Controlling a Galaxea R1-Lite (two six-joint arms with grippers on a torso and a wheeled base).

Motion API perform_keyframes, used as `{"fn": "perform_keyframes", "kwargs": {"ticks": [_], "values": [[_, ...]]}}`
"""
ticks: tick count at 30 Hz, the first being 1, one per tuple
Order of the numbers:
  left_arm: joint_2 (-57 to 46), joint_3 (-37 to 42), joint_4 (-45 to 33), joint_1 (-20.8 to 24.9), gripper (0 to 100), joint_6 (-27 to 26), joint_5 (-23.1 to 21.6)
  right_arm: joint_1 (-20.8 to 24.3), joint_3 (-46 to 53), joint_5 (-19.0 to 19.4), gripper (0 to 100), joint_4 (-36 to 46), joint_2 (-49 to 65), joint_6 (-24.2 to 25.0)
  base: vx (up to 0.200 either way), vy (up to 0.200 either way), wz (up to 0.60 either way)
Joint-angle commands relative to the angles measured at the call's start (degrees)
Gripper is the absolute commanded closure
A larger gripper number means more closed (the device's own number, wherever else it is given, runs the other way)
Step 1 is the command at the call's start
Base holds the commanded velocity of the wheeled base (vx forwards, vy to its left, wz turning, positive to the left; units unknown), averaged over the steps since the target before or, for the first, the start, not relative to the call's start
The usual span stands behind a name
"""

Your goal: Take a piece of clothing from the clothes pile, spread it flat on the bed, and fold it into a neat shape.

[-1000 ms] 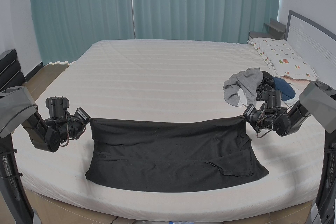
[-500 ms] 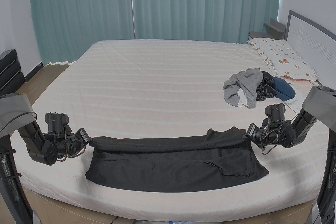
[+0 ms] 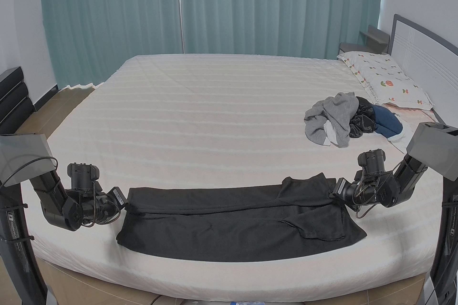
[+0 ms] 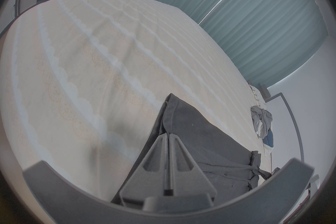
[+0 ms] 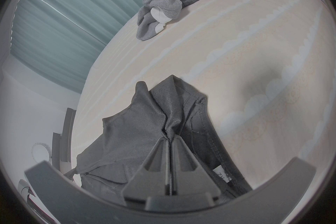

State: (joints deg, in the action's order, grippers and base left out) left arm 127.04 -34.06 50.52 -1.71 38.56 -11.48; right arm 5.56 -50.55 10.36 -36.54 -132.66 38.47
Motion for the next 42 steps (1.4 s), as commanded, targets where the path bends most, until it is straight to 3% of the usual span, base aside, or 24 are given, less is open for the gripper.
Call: {"fn": "perform_keyframes", "kwargs": {"ticks": [1, 2, 11, 17, 19, 25, 35, 36, 42], "values": [[0.1, 0.3, 0.0, 0.3, 0, 0.1, 0.1, 0.1, 0.1, 0.0, 100, 0.1, -0.3, 0.3, 0.000, 0.000, 0.00], [0.1, 0.4, 0.0, 0.4, 0, 0.1, 0.1, 0.2, 0.1, 0.0, 0, 0.1, -0.3, 0.3, 0.000, 0.000, 0.00], [-3.2, 1.5, -0.1, -0.1, 0, 0.9, -0.2, -1.7, 2.0, 0.7, 0, -0.1, 4.7, 2.8, 0.000, 0.000, 0.00], [-2.9, -1.9, -0.1, -0.1, 0, 5.1, -0.2, -4.2, 3.0, 3.5, 0, -0.1, 8.0, 7.8, 0.000, 0.000, 0.00], [-0.6, -5.9, -0.9, 0.2, 0, 6.3, -0.1, -6.3, 2.9, 6.2, 0, -0.2, 7.8, 10.4, 0.000, 0.000, 0.00], [5.1, -13.0, -3.2, 0.6, 0, 6.3, 1.5, -9.4, 2.7, 10.8, 0, -0.1, 6.5, 11.0, 0.000, 0.000, 0.00], [8.4, -16.7, -3.2, 0.7, 0, 5.9, 2.4, -8.9, 3.8, 11.0, 0, -0.1, 8.1, 11.1, 0.000, 0.000, 0.00], [8.4, -16.7, -3.2, 0.7, 100, 5.9, 2.4, -8.9, 3.8, 11.0, 0, -0.1, 8.1, 11.1, 0.000, 0.000, 0.00], [8.3, -16.3, -3.2, 0.6, 100, 5.7, 2.7, -11.5, 3.1, 11.1, 0, 0.0, 8.2, 11.3, 0.000, 0.000, 0.00]]}}
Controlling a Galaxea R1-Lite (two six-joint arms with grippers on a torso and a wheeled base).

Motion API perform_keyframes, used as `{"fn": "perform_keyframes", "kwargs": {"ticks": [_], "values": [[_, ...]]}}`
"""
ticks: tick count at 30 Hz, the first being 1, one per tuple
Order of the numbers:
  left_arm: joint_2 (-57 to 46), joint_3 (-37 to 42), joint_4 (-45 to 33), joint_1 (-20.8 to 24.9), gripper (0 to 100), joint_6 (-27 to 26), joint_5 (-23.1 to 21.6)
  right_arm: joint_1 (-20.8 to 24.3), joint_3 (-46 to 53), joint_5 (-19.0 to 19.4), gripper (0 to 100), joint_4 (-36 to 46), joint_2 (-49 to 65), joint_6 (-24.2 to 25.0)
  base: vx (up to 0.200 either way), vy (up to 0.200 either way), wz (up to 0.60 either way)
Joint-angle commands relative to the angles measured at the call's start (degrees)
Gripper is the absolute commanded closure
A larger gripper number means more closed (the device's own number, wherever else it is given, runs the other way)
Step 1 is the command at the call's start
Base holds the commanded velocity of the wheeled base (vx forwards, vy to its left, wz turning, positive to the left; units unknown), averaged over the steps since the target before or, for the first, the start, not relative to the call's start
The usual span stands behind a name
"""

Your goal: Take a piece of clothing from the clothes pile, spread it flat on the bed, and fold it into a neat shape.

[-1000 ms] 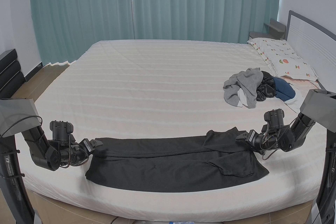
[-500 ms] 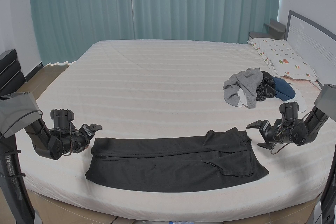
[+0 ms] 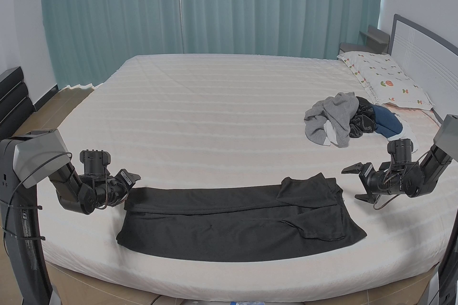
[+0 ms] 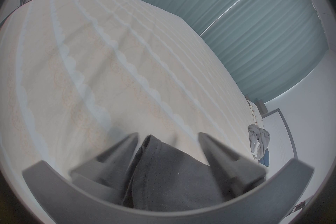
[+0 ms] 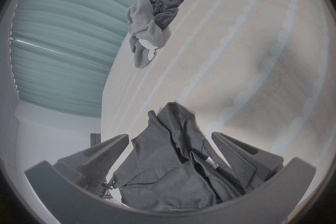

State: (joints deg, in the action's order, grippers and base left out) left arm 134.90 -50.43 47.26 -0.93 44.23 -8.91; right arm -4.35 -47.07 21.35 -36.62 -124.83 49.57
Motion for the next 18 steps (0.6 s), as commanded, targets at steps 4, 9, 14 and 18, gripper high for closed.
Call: {"fn": "perform_keyframes", "kwargs": {"ticks": [4, 9, 14, 18], "values": [[0.5, -0.4, 0.0, -0.7, 100, 0.2, 0.8, -2.2, -0.4, 0.8, 0, 0.0, -0.1, 0.3, 0.000, 0.000, 0.00], [0.5, -0.4, 0.0, -0.8, 100, 0.3, 2.0, -2.1, -0.4, 0.8, 0, 0.0, -0.4, 0.3, 0.000, 0.000, 0.00], [0.5, -0.5, 0.2, -0.9, 100, 0.3, 2.0, -1.8, -0.2, 0.8, 0, 0.0, -0.5, 0.3, 0.000, 0.000, 0.00], [0.5, -0.5, 0.2, -0.9, 100, 0.4, 2.1, -1.8, -0.3, 0.8, 0, 0.0, -0.5, 0.3, 0.000, 0.000, 0.00]]}}
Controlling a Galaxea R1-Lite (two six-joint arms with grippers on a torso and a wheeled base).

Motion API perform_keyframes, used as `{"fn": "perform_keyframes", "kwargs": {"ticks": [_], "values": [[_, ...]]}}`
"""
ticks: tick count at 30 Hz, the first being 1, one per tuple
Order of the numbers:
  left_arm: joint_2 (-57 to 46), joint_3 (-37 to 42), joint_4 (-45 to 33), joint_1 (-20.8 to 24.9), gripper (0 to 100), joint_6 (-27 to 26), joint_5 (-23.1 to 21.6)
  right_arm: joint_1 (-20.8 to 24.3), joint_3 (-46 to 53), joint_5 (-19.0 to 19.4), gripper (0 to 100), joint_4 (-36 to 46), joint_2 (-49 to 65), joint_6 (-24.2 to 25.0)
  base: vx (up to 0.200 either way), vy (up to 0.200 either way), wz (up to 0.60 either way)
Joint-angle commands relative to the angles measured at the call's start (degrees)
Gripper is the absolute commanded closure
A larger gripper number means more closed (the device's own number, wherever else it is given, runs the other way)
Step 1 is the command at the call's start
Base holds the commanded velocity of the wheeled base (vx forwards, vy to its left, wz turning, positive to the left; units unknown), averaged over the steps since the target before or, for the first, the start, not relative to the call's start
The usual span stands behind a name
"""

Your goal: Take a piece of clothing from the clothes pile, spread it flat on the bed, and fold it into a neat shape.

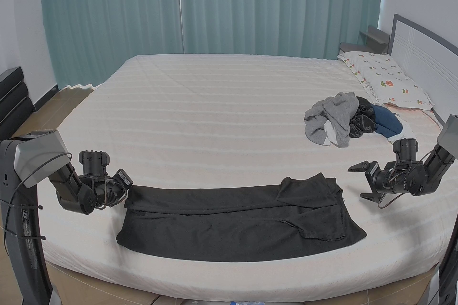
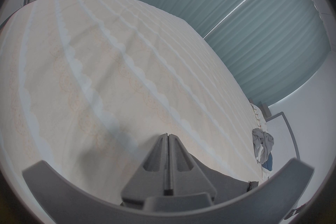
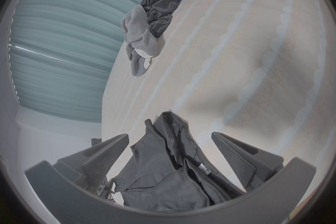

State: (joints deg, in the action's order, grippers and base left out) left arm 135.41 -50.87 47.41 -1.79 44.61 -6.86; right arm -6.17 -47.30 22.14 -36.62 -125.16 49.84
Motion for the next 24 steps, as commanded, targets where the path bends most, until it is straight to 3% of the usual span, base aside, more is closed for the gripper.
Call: {"fn": "perform_keyframes", "kwargs": {"ticks": [1, 5, 6, 16, 24], "values": [[-0.1, 0.0, 0.1, -0.1, 100, 0.2, 0.0, 0.0, 0.0, 0.0, 0, 0.0, -0.3, 0.0, 0.000, 0.000, 0.00], [-0.1, -0.3, -0.1, -0.2, 100, 0.3, 0.0, 0.0, 0.0, 0.0, 0, 0.0, -0.3, 0.0, 0.000, 0.000, 0.00], [-0.2, -0.2, -0.1, -0.2, 0, 0.3, 0.0, 0.1, 0.0, 0.0, 0, 0.0, -0.3, 0.0, 0.000, 0.000, 0.00], [-4.8, 5.4, 0.3, -1.7, 0, 0.4, -1.9, 0.1, 0.4, 0.0, 0, 0.0, -0.3, 0.0, 0.000, 0.000, 0.00], [-11.0, 14.3, 1.9, -1.9, 0, -0.4, -9.8, 0.2, 0.6, 0.0, 0, 0.0, -0.9, -0.1, 0.000, 0.000, 0.00]]}}
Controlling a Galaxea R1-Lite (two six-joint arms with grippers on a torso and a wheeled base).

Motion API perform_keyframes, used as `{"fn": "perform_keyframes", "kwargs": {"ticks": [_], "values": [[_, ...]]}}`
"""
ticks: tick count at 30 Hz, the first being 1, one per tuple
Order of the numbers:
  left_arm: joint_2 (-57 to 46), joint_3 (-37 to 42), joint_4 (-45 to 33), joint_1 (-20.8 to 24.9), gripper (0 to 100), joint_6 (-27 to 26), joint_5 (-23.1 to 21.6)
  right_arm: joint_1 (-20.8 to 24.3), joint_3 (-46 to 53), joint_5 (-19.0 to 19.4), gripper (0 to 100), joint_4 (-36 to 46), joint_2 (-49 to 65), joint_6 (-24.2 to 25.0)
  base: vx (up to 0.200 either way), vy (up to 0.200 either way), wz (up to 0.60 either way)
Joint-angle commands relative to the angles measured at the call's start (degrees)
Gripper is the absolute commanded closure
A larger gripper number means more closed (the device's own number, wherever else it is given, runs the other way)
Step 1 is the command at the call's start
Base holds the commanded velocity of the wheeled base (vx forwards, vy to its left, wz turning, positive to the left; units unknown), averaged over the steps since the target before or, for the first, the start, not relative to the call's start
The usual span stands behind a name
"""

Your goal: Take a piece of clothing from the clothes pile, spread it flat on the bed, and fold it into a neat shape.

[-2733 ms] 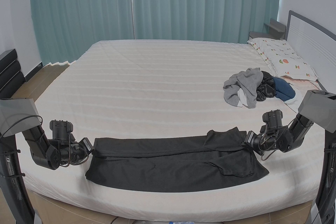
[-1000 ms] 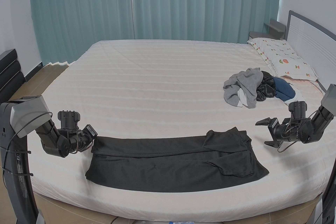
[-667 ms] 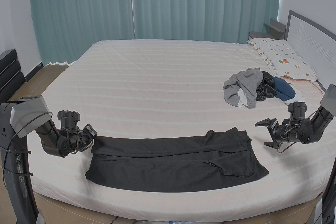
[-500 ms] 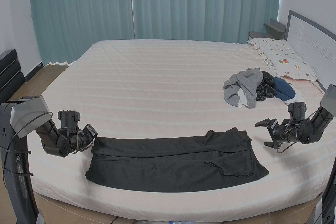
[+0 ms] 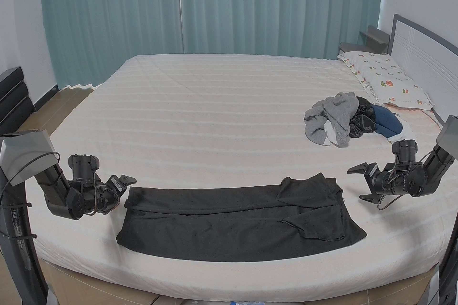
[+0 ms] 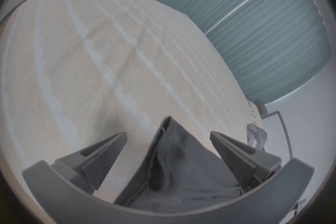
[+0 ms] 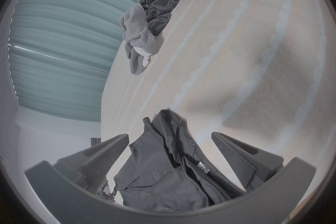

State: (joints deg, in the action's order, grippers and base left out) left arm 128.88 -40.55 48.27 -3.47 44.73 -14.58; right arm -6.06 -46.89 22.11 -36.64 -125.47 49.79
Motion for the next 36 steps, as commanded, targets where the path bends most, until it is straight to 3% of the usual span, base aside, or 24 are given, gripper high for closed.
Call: {"fn": "perform_keyframes", "kwargs": {"ticks": [1, 9, 13, 36], "values": [[-4.4, 4.0, 1.0, -0.2, 0, -0.5, -2.1, 0.1, 0.2, 0.0, 0, 0.0, -0.6, 0.0, 0.000, 0.000, 0.00], [-4.2, 10.1, 2.0, 0.1, 0, -9.7, -3.9, 0.1, 0.4, 0.0, 0, 0.0, -0.6, 0.0, 0.000, 0.000, 0.00], [-4.5, 11.5, 2.0, 0.1, 0, -10.4, -7.1, 0.1, 0.5, 0.0, 0, 0.0, -0.6, 0.0, 0.000, 0.000, 0.00], [-4.5, 10.7, 1.9, 0.2, 0, -9.9, -6.9, 0.3, 0.5, 0.0, 0, 0.0, -0.5, -0.1, -0.017, 0.000, 0.00]]}}
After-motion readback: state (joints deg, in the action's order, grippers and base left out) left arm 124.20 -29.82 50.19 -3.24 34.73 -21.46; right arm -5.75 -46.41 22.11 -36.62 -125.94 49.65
